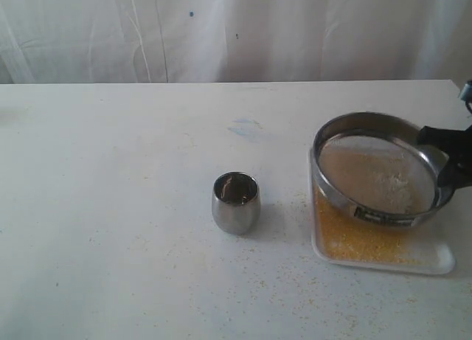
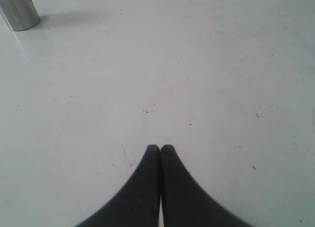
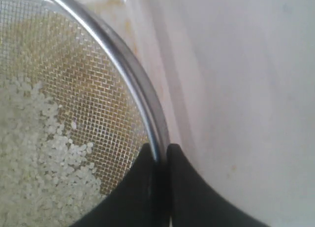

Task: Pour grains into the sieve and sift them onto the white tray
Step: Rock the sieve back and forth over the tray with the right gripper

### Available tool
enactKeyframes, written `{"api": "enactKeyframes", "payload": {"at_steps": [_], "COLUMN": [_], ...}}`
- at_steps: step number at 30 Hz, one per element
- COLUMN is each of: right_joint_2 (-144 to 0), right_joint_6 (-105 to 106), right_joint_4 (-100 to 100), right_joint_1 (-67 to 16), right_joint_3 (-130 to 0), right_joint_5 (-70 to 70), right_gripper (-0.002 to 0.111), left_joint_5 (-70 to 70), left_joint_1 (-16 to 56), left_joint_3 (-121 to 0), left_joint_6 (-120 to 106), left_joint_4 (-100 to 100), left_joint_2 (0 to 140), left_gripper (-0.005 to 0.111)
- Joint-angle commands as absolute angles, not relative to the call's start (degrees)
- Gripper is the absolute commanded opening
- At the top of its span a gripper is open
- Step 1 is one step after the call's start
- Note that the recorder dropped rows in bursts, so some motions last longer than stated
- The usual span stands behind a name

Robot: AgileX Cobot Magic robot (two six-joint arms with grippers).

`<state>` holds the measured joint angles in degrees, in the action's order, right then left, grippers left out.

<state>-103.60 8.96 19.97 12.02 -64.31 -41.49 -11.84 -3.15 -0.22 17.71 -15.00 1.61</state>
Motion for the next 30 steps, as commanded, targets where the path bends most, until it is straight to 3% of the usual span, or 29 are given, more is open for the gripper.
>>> {"api": "enactKeyframes", "payload": {"at_steps": [1, 4, 8, 14, 19, 24, 27, 30], "right_joint_2": [-103.4, -103.5, -103.0, -103.0, -102.4, -102.4, -102.0, -102.1], "right_joint_6": [14.2, 9.6, 8.0, 8.8, 7.9, 9.4, 7.7, 10.2], "right_joint_4": [20.8, 21.1, 20.8, 22.1, 22.6, 22.4, 21.9, 21.5], "right_joint_1": [12.0, 12.3, 12.3, 12.5, 12.1, 12.1, 12.1, 12.1], "right_joint_3": [-63.6, -63.6, -63.0, -62.8, -61.9, -61.8, -61.7, -61.0], "right_joint_5": [-35.7, -29.6, -42.8, -26.8, -44.0, -26.0, -40.2, -29.6], "right_gripper": [0.000, 0.000, 0.000, 0.000, 0.000, 0.000, 0.000, 0.000], "left_joint_5": [-12.0, -12.0, -12.0, -12.0, -12.0, -12.0, -12.0, -12.0], "left_joint_1": [-2.8, -2.8, -2.8, -2.8, -2.8, -2.8, -2.8, -2.8], "left_joint_3": [0.0, 0.0, 0.0, 0.0, 0.0, 0.0, 0.0, 0.0], "left_joint_6": [18.0, 18.0, 18.0, 18.0, 18.0, 18.0, 18.0, 18.0], "left_joint_4": [-15.3, -15.3, -15.3, -15.3, -15.3, -15.3, -15.3, -15.3], "left_joint_2": [1.3, 1.3, 1.3, 1.3, 1.3, 1.3, 1.3, 1.3], "left_gripper": [0.000, 0.000, 0.000, 0.000, 0.000, 0.000, 0.000, 0.000]}}
